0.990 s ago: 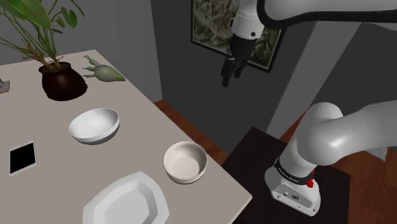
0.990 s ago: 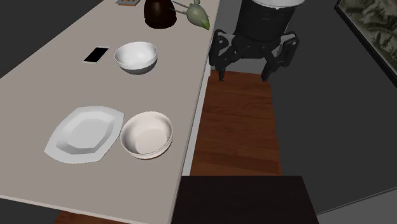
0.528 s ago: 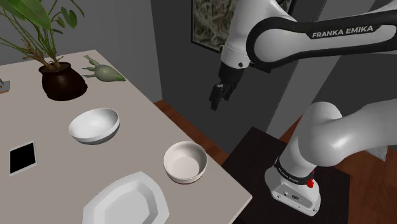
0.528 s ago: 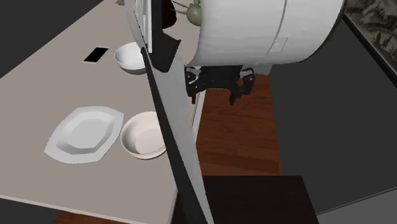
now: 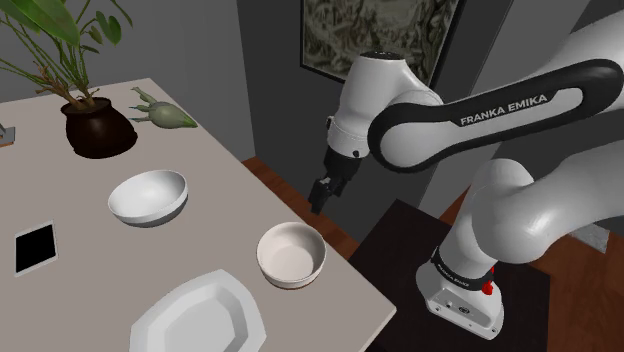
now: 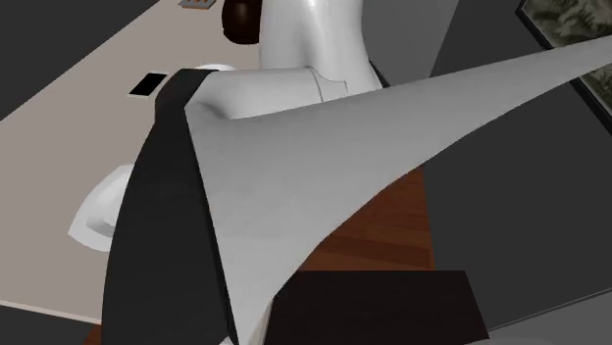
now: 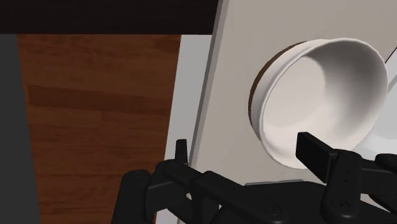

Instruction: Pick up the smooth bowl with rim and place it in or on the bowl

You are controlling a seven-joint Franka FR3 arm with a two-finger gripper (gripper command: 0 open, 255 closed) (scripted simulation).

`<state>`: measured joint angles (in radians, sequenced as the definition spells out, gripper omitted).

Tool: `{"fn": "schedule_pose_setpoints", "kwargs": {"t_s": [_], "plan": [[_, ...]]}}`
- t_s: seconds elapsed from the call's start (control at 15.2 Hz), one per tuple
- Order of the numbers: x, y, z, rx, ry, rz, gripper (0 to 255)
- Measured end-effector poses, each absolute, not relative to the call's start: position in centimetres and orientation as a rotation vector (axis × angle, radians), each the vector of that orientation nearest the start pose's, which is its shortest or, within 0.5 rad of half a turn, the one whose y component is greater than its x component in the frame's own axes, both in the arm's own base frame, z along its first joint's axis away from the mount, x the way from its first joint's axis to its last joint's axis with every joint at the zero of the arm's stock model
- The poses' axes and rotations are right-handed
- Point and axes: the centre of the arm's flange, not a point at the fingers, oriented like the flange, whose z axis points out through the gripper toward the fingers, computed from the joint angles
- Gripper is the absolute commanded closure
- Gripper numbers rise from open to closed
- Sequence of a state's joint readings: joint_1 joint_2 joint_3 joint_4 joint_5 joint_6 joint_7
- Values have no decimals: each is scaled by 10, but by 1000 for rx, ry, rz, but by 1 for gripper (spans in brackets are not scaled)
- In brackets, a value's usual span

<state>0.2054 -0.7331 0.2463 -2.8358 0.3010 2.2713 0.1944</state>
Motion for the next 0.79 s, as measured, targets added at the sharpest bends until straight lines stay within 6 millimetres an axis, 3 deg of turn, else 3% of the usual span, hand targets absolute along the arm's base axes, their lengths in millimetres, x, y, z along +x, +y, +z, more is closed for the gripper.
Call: {"fn": "schedule_pose_setpoints", "kwargs": {"t_s": [0.33, 0.79], "plan": [[293, 177, 355, -2982, -51, -221, 0], [297, 189, 318, -2978, -50, -224, 0]]}}
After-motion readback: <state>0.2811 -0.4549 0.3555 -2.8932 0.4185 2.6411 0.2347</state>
